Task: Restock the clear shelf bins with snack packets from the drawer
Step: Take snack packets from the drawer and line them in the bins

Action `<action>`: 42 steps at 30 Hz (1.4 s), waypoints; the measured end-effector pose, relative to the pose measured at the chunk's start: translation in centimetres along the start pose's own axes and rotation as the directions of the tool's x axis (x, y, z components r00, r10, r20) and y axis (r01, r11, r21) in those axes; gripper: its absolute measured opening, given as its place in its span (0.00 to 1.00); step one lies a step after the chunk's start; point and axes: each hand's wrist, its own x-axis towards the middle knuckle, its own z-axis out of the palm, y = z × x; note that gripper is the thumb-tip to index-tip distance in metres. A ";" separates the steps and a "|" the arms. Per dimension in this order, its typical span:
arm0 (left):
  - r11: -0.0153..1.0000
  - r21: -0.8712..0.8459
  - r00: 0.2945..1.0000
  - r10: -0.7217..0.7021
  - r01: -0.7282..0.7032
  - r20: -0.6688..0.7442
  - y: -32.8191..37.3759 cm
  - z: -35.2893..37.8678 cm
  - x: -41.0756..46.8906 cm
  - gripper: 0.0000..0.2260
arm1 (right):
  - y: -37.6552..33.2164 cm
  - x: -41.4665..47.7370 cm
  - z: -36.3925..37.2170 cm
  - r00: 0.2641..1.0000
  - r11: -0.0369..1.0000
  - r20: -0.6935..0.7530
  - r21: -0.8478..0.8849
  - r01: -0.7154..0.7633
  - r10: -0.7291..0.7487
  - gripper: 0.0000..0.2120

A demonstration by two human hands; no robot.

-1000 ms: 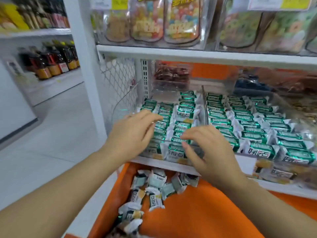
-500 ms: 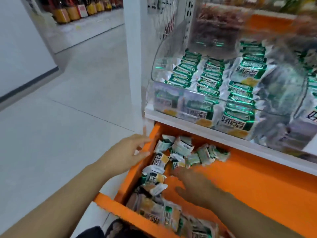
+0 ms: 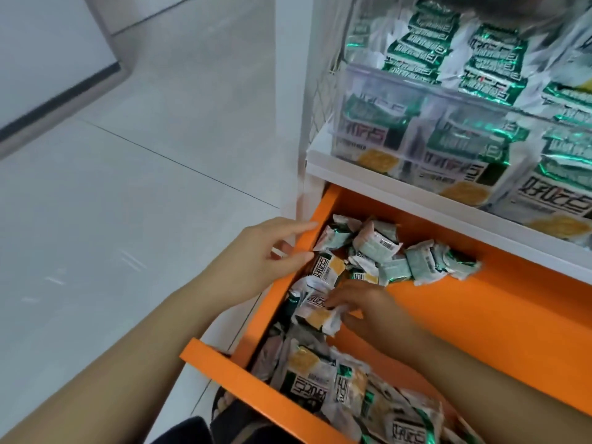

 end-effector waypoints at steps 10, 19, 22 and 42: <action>0.998 -0.059 1.000 -0.004 0.002 -0.019 -0.5 0.4 0.0 0.19 | 0.6 1.8 -0.5 0.883 0.817 0.298 0.355 -0.455 0.363 0.09; 0.998 -0.060 1.000 -0.011 0.010 -0.017 -0.4 0.3 0.1 0.19 | 1.2 3.4 2.1 0.700 0.436 0.443 0.561 -0.704 0.560 0.40; 0.998 -0.060 1.000 -0.011 0.010 -0.017 -0.4 0.3 0.2 0.19 | 1.3 3.6 2.0 0.696 0.512 0.451 0.473 -0.717 0.559 0.38; 0.880 0.469 0.959 -0.064 -0.076 0.275 6.9 -3.2 -0.1 0.18 | -5.8 -10.2 -11.2 0.970 0.899 -0.054 0.389 -0.200 0.239 0.24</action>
